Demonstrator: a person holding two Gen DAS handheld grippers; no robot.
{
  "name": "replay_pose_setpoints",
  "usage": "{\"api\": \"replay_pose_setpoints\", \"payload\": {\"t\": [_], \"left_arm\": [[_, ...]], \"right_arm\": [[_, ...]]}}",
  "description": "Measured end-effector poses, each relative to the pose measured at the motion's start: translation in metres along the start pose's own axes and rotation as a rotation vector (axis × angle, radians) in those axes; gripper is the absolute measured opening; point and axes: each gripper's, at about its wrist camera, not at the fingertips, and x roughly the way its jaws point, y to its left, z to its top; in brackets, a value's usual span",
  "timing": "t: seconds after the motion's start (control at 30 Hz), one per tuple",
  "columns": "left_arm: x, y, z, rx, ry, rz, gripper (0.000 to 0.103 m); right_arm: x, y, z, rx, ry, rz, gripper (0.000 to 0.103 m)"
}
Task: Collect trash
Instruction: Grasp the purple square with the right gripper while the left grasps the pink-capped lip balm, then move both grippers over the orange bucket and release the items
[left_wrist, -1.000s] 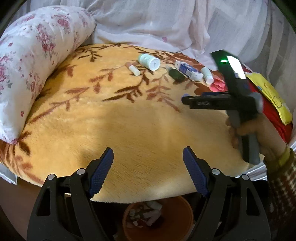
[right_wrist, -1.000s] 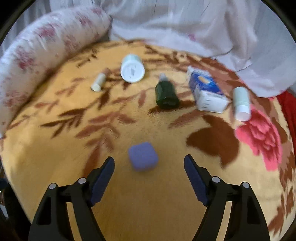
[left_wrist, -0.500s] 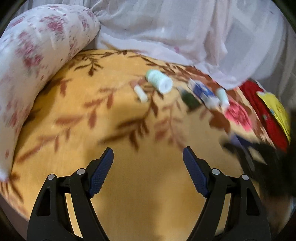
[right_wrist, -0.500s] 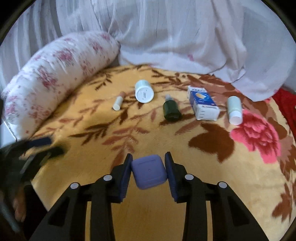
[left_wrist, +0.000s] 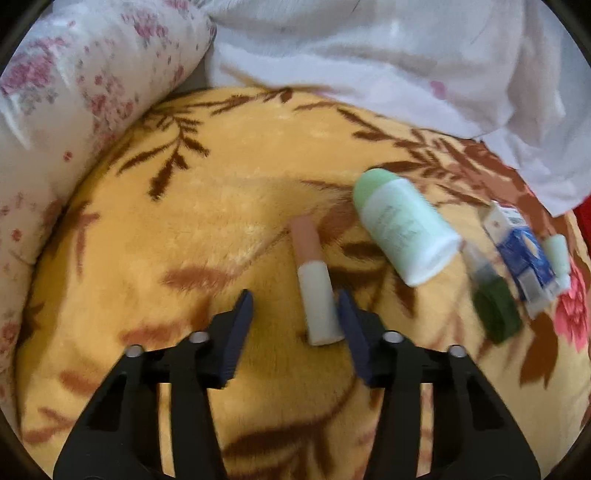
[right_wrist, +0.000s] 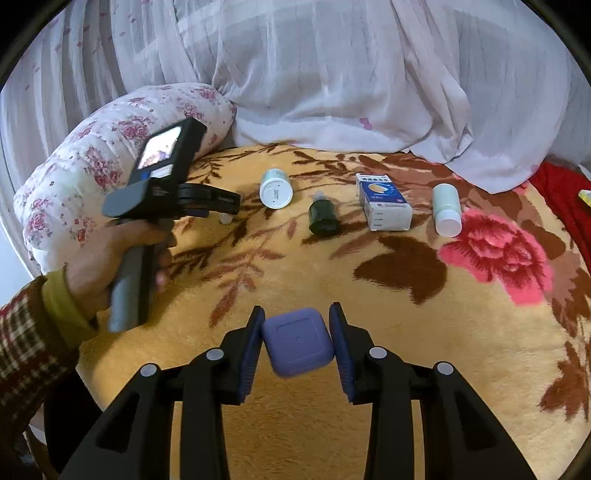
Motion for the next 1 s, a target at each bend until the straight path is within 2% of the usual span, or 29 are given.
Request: {"api": "replay_pose_setpoints", "payload": {"t": [0.07, 0.23, 0.4, 0.63, 0.83, 1.0], "left_arm": [[0.004, 0.003, 0.001, -0.009, -0.010, 0.007, 0.021], [-0.018, 0.013, -0.014, -0.004, -0.033, -0.072, 0.018], [-0.071, 0.020, -0.043, 0.058, -0.099, -0.109, 0.018], [-0.151, 0.034, -0.116, 0.147, -0.123, -0.177, 0.018], [-0.195, 0.041, -0.190, 0.222, -0.073, -0.252, 0.018], [-0.210, 0.047, -0.245, 0.229, -0.003, -0.297, 0.018]], "right_arm": [[0.000, 0.000, 0.000, 0.003, 0.000, -0.002, 0.036], [-0.004, 0.001, 0.000, 0.003, -0.013, 0.000, 0.036], [-0.013, 0.012, -0.001, -0.016, -0.022, 0.008, 0.036], [-0.040, 0.040, -0.024, -0.045, -0.011, 0.049, 0.036], [-0.063, 0.067, -0.066, -0.081, 0.056, 0.091, 0.036], [-0.074, 0.089, -0.105, -0.105, 0.126, 0.126, 0.036]]}}
